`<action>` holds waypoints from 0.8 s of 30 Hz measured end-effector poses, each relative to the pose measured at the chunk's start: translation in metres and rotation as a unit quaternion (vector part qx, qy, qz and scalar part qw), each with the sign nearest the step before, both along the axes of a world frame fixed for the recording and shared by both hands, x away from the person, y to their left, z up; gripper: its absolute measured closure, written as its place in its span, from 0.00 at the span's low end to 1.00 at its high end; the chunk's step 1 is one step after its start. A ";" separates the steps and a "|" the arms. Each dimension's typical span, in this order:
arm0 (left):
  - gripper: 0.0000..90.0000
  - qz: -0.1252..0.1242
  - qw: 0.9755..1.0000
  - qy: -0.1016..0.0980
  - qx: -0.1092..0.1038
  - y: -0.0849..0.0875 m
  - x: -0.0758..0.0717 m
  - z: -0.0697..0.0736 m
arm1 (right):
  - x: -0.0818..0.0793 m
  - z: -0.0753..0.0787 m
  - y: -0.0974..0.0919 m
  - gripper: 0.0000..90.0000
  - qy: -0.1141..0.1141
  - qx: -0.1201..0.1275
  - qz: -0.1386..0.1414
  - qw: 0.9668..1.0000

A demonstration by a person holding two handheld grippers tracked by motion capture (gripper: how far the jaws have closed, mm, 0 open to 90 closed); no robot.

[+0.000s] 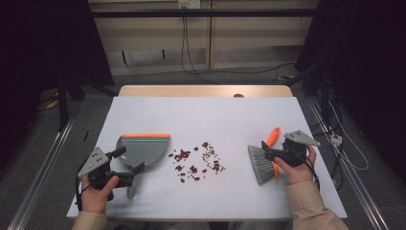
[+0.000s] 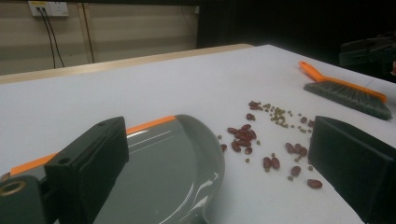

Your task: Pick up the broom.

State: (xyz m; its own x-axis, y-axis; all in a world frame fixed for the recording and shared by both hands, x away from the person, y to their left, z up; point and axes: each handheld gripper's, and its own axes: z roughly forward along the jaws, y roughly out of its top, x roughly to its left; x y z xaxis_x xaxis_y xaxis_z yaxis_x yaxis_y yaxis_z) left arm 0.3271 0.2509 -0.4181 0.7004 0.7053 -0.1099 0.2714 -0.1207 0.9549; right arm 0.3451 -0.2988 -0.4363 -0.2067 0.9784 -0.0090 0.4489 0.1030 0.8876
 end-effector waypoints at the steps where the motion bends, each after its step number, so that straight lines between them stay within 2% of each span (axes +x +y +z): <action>1: 0.05 0.000 1.000 0.000 0.000 0.000 0.000 0.000 | 0.003 -0.002 -0.001 0.08 0.003 0.000 -0.005 1.000; 3: 0.05 -0.001 1.000 0.000 0.000 -0.001 0.000 0.000 | 0.006 -0.003 -0.002 0.10 0.010 0.001 -0.007 1.000; 6: 0.06 -0.004 1.000 0.001 0.000 -0.001 0.000 -0.001 | 0.014 -0.009 -0.002 0.20 0.034 0.001 -0.010 0.999; 7: 0.06 -0.004 1.000 0.001 0.000 -0.001 0.001 -0.001 | 0.017 -0.012 -0.001 0.20 0.048 -0.006 -0.019 0.999; 9: 0.06 -0.005 1.000 0.001 0.000 -0.001 0.001 -0.001 | 0.019 -0.015 0.000 0.21 0.063 -0.010 -0.028 0.998; 11: 0.06 -0.005 1.000 0.002 0.002 -0.001 0.001 -0.002 | 0.020 -0.016 0.000 0.22 0.067 -0.011 -0.033 0.997; 13: 0.06 -0.004 1.000 0.003 0.001 0.000 0.002 -0.002 | 0.022 -0.017 -0.001 0.27 0.082 -0.004 -0.044 0.996; 16: 0.06 -0.004 1.000 0.004 0.001 -0.001 0.002 -0.003 | 0.023 -0.018 -0.001 0.28 0.086 -0.001 -0.053 0.995; 18: 0.05 -0.006 1.000 0.004 0.003 -0.001 0.002 -0.003 | 0.028 -0.019 0.000 0.29 0.100 -0.001 -0.063 0.993; 21: 0.05 -0.008 1.000 0.004 0.003 -0.002 0.002 -0.003 | 0.031 -0.020 0.000 0.32 0.110 -0.005 -0.067 0.992; 23: 0.05 -0.007 1.000 0.003 0.002 -0.002 0.002 -0.003 | 0.032 -0.020 0.002 0.39 0.110 -0.002 -0.067 0.992; 24: 0.05 -0.008 1.000 0.003 0.002 -0.002 0.002 -0.003 | 0.034 -0.022 0.003 0.39 0.121 -0.004 -0.063 0.991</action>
State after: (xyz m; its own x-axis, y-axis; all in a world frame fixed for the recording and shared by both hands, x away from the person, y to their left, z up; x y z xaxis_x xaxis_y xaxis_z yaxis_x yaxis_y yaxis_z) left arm 0.3288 0.2490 -0.4213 0.7106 0.6946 -0.1122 0.2761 -0.1286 0.9525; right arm 0.3787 -0.2955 -0.4585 -0.0791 0.9967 0.0189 0.6587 0.0380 0.7514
